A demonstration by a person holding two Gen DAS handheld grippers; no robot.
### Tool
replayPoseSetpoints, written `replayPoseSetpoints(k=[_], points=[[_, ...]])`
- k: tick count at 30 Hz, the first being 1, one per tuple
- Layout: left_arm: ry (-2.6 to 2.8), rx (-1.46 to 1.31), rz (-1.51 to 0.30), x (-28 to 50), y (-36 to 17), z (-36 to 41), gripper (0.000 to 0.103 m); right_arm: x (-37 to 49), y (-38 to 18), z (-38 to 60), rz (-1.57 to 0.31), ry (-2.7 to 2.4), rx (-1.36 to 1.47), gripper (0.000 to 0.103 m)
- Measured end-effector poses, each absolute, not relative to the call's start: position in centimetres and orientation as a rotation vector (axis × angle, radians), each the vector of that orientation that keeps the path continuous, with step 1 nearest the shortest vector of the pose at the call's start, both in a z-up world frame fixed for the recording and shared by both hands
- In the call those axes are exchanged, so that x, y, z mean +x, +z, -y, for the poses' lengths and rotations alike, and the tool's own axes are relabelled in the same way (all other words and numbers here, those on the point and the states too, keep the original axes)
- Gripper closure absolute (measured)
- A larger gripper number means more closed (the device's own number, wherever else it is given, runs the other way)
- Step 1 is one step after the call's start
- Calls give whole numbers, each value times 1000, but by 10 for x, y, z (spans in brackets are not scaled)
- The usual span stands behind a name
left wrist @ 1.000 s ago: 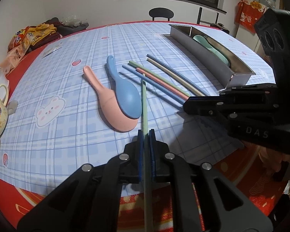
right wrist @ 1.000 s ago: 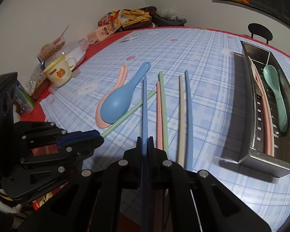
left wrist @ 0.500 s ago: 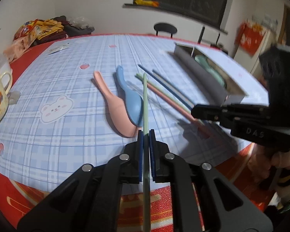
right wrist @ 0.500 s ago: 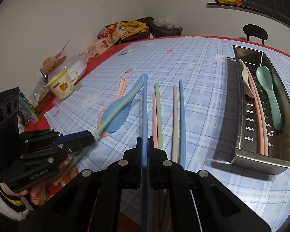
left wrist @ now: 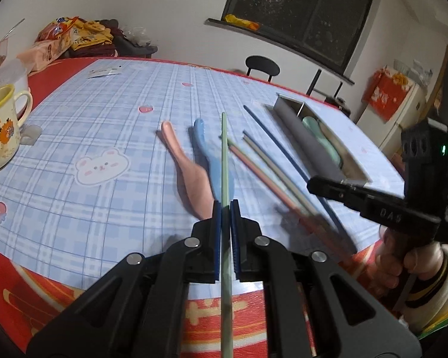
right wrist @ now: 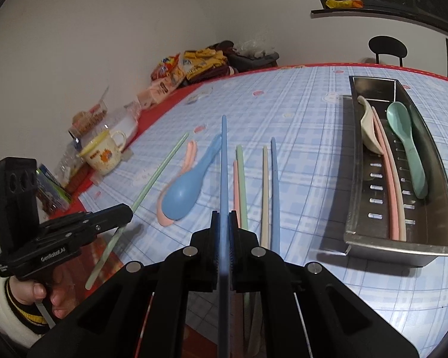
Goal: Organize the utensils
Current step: 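Lift both chopsticks and carry them over the steel basket, then open both tools to drop the chopsticks into the basket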
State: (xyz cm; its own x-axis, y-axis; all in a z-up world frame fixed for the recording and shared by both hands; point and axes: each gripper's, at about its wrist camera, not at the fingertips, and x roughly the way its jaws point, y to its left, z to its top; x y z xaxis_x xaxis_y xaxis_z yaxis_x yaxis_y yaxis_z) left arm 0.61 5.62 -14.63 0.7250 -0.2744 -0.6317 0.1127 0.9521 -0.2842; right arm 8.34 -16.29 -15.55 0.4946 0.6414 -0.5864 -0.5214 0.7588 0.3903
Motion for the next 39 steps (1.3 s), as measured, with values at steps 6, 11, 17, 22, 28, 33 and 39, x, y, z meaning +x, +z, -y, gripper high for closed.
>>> replayPoseSetpoints(k=[6, 11, 17, 22, 28, 33, 39], points=[[-236, -287, -648, 17, -104, -45, 93, 96, -127, 196, -696, 714, 267, 97], [-298, -358, -637, 50, -89, -15, 93, 134, -114, 243, -640, 620, 395, 97], [-378, -459, -659, 101, -85, 38, 93, 167, -124, 293, -617, 544, 503, 97], [-376, -506, -702, 146, -97, 73, 93, 173, -135, 310, -635, 492, 532, 97], [-361, -555, -807, 184, -132, 107, 93, 184, -150, 315, -682, 446, 565, 97], [-336, -544, -840, 198, -148, 121, 93, 189, -159, 311, -721, 432, 560, 97], [-317, -537, -869, 205, -162, 125, 93, 192, -164, 306, -736, 426, 543, 96]])
